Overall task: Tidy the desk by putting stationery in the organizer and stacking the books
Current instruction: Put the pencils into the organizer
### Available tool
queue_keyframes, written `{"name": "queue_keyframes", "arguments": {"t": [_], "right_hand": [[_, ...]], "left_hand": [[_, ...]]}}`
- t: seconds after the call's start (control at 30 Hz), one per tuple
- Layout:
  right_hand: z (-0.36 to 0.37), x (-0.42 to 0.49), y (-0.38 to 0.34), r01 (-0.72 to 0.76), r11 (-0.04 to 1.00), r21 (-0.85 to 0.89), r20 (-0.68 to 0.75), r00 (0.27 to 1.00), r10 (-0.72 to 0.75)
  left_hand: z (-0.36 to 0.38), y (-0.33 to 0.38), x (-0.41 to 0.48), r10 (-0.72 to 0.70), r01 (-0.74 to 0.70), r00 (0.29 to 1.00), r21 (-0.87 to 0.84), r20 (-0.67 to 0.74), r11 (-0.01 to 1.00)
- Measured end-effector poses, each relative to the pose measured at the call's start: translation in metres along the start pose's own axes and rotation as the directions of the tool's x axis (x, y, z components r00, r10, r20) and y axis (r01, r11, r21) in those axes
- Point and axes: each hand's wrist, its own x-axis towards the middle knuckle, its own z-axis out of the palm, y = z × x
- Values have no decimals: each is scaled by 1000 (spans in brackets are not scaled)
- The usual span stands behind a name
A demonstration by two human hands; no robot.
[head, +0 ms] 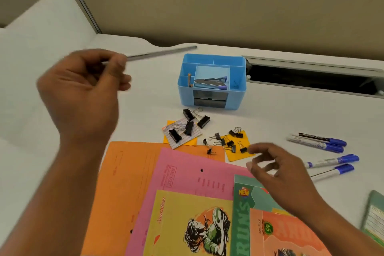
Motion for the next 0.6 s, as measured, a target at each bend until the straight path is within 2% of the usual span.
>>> {"name": "queue_keyframes", "arguments": {"t": [0.13,0.27,0.43,0.6], "right_hand": [[24,-18,34,-31,982,-184,138,989,57],[34,-27,60,-87,990,-108,138,985,102],[38,-35,77,3,991,-135,81,997,8],[45,-37,81,75,974,-215,50,997,-66]], "left_hand": [[-2,-15,20,131,-132,991,227,18,965],[19,-26,25,187,-239,969,422,162,874],[49,-50,29,113,-306,922,520,370,797],[76,-70,34,15,-345,882,624,471,701]]}}
